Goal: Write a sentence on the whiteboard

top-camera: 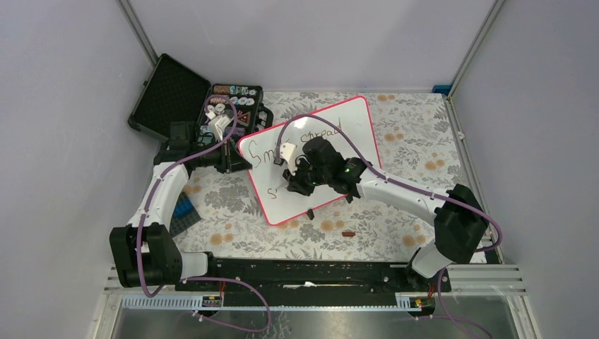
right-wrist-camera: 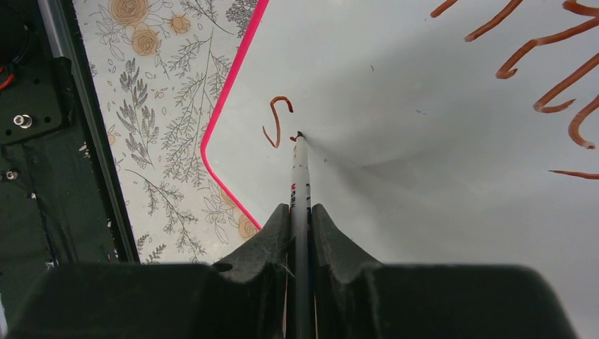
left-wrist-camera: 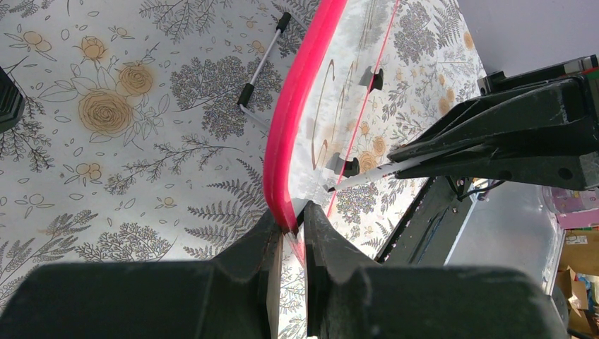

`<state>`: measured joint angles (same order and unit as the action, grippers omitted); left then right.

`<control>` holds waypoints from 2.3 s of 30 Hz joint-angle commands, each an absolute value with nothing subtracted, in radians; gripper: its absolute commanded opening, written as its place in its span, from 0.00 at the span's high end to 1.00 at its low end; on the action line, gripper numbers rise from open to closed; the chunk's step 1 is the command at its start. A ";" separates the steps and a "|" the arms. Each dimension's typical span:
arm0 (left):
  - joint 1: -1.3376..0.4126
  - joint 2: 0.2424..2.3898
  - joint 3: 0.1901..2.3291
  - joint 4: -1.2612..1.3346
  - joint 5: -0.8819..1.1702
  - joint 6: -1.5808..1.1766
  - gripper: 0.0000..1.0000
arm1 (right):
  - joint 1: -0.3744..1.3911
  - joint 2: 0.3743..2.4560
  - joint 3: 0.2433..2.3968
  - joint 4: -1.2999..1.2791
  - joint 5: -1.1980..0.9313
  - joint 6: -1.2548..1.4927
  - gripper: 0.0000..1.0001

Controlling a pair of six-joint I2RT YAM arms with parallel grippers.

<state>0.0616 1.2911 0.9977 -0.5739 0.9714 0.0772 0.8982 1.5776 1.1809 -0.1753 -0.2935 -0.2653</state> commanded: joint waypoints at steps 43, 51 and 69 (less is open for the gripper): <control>0.049 1.276 1.002 -0.526 0.942 0.110 1.00 | 0.847 1.536 1.205 -0.228 -0.270 -0.321 1.00; 0.049 1.275 1.002 -0.526 0.942 0.112 1.00 | 0.847 1.558 1.245 -0.228 -0.266 -0.316 1.00; 0.049 1.276 1.002 -0.525 0.941 0.114 1.00 | 0.851 1.557 1.159 -0.226 -0.313 -0.305 1.00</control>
<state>0.0597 1.2911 0.9977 -0.5743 0.9676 0.0772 0.8566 1.5585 1.1816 -0.2501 -0.3061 -0.3023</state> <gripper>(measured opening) 0.136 0.191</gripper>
